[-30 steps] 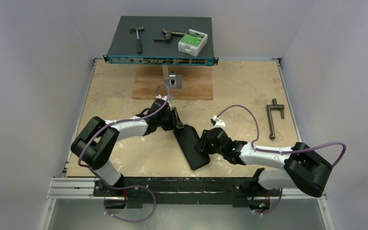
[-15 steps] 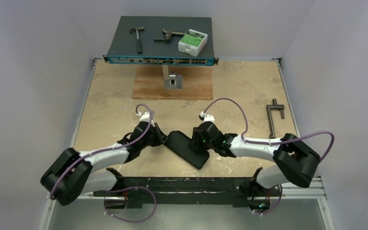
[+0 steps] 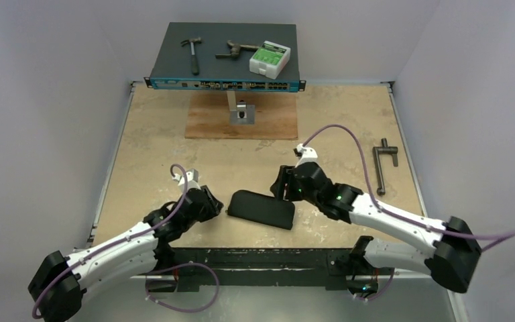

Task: Sort the hair-cutting tools
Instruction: Adjust the hairdressing tool bag at the center of the board.

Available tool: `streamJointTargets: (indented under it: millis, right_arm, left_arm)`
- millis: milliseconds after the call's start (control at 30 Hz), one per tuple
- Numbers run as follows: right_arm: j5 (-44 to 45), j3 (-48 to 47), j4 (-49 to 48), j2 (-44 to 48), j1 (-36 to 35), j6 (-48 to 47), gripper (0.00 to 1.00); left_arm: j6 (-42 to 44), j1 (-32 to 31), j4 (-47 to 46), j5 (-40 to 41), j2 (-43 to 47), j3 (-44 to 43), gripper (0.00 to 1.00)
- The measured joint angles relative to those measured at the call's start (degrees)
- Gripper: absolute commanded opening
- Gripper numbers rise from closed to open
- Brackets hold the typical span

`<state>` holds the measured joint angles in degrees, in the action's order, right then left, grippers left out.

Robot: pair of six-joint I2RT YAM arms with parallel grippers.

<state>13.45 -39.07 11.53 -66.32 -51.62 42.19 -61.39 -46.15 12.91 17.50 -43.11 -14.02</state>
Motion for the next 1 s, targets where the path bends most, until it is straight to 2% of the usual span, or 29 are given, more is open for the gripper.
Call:
streamJointTargets:
  millis: [133,267,300,367,433,667,833,1000]
  right_arm:
    - [-2.75,2.38,1.64,10.27,-1.88,1.31,0.5]
    - [-5.84,4.26,4.15,11.02,-8.7,4.94,0.47]
    - [-6.1,4.39,4.72,10.58,-10.4,5.66,0.44]
    - [-6.6,4.39,5.35,9.14,-14.43,7.21,0.29]
    - [-6.58,4.39,5.44,7.32,-17.53,8.59,0.19]
    - [-4.37,9.64,4.09,4.92,-20.33,13.27,0.01]
    - [-1.92,13.03,3.61,1.33,-20.39,16.2,0.0]
    - [1.49,15.8,1.22,1.31,-20.39,20.96,0.01]
  left_arm:
    - [1.2,0.0,5.22,3.65,-0.63,-6.25,0.37]
    - [4.76,1.31,5.31,4.22,-7.43,-15.67,0.37]
    - [5.7,2.19,4.74,3.56,-10.01,-18.03,0.37]
    - [7.74,4.46,3.21,1.29,-15.67,-22.47,0.37]
    - [9.64,6.51,1.2,-1.27,-21.05,-25.44,0.35]
    - [14.73,9.01,-2.8,-9.16,-37.7,-31.5,0.31]
    - [15.61,8.83,-4.33,-12.46,-44.22,-32.04,0.31]
    - [16.79,8.02,-7.17,-14.47,-46.53,-32.02,0.29]
